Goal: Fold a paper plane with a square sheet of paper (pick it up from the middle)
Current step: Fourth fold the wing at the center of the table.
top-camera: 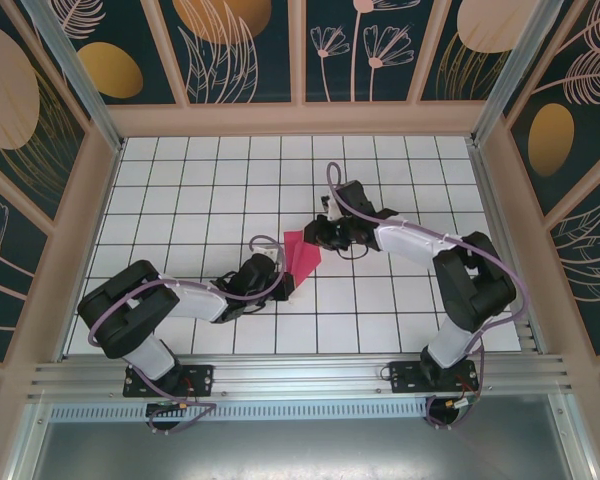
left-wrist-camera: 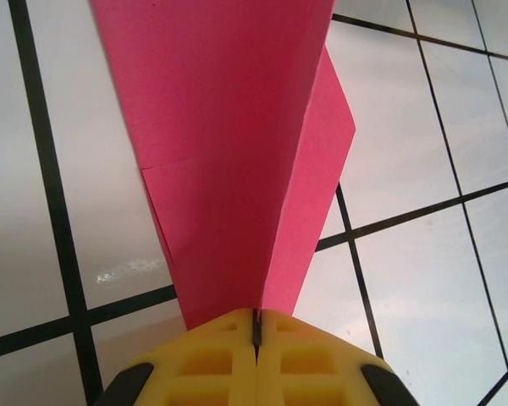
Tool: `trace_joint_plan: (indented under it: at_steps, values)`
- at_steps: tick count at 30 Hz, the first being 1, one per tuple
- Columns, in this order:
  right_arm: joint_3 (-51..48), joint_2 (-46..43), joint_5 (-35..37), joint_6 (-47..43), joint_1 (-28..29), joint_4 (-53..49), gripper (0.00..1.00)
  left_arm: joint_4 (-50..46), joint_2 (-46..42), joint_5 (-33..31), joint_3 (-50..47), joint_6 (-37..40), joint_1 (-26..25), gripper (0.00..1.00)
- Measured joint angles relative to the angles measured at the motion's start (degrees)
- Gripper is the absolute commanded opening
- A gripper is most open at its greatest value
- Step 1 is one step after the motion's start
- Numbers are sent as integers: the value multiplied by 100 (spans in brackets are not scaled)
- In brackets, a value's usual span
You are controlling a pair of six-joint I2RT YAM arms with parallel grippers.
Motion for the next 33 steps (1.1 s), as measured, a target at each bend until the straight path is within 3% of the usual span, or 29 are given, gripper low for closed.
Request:
trace_joint_plan:
  at_steps: [15,26,33]
  values:
    - [199,837,-437,-57,162,199,13,780,109,664,-332,-597,372,0]
    - [525,1239,-599,-57,181,289,13,1016,175,723,-485,-960,400,0]
    - [595,1432,-649,-55,192,304,13,1025,175,721,-492,-1064,415,7]
